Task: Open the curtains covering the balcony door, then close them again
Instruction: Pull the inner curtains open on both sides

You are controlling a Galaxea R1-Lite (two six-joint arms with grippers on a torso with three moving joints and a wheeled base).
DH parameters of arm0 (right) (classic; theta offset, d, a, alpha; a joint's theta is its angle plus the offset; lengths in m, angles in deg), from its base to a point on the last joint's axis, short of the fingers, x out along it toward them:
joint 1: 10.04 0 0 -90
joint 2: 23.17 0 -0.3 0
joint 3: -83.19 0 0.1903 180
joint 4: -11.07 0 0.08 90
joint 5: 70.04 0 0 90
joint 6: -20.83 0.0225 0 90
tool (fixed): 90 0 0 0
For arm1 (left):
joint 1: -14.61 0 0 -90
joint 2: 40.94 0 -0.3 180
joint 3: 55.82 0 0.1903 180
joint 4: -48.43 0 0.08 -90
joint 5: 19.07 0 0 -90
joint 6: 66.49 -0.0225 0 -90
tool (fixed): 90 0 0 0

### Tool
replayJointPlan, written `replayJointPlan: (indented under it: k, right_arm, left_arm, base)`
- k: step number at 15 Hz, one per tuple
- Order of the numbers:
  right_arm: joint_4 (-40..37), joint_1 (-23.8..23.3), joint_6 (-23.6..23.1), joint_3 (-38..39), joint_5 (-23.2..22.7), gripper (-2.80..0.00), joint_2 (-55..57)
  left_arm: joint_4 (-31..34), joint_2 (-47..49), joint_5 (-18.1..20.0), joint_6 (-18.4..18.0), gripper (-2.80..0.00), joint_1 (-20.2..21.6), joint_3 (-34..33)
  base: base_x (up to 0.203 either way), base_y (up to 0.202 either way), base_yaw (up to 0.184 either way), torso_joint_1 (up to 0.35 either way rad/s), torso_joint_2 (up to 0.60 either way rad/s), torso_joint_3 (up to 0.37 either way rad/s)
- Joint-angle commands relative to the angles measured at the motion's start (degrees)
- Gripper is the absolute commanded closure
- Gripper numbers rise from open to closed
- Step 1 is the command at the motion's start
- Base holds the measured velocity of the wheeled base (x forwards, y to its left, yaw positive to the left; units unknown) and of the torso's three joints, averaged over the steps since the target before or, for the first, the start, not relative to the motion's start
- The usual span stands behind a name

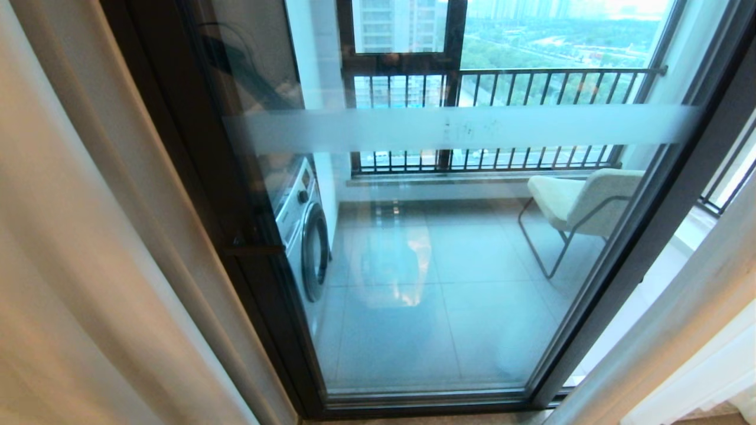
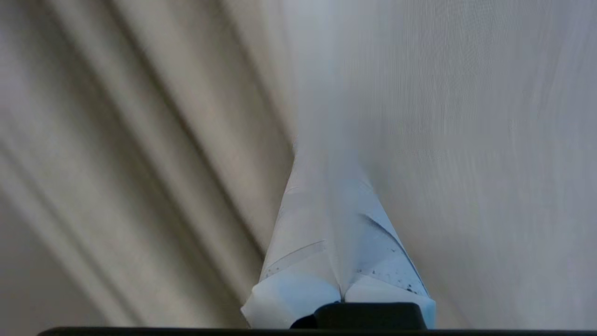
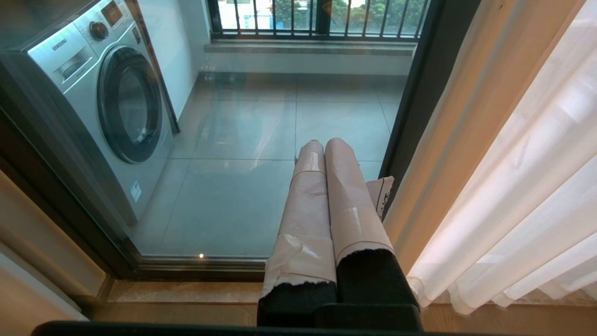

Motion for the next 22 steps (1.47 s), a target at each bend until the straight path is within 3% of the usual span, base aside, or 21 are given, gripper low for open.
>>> replayJointPlan:
  k: [1, 7, 11, 15, 18, 22]
  right_arm:
    - [0.0, 0.0, 0.0, 0.0, 0.0, 0.0, 0.0]
    - [0.0, 0.0, 0.0, 0.0, 0.0, 0.0, 0.0]
    - [0.0, 0.0, 0.0, 0.0, 0.0, 0.0, 0.0]
    - [0.0, 0.0, 0.0, 0.0, 0.0, 0.0, 0.0]
    - [0.0, 0.0, 0.0, 0.0, 0.0, 0.0, 0.0]
    - [0.0, 0.0, 0.0, 0.0, 0.0, 0.0, 0.0]
  left_arm:
    - [-1.6, 3.5, -0.3, 0.1, 0.0, 1.2, 0.0]
    - [-2.1, 7.8, -6.3, 0.1, 0.0, 2.9, 0.1]
    - [-2.0, 7.7, -6.8, 0.9, 0.0, 3.1, 2.4]
    - [-1.9, 3.4, -6.4, 4.7, 0.0, 1.2, 3.1]
    - [-1.3, -2.0, -6.3, 6.3, 0.0, -0.5, -0.4]
    - [-0.4, -12.4, -6.2, 8.4, 0.0, -4.9, -11.2]
  base:
    - [0.0, 0.0, 0.0, 0.0, 0.0, 0.0]
    - [0.0, 0.0, 0.0, 0.0, 0.0, 0.0]
    - [0.0, 0.0, 0.0, 0.0, 0.0, 0.0]
    - [0.0, 0.0, 0.0, 0.0, 0.0, 0.0]
    - [0.0, 0.0, 0.0, 0.0, 0.0, 0.0]
    - [0.0, 0.0, 0.0, 0.0, 0.0, 0.0]
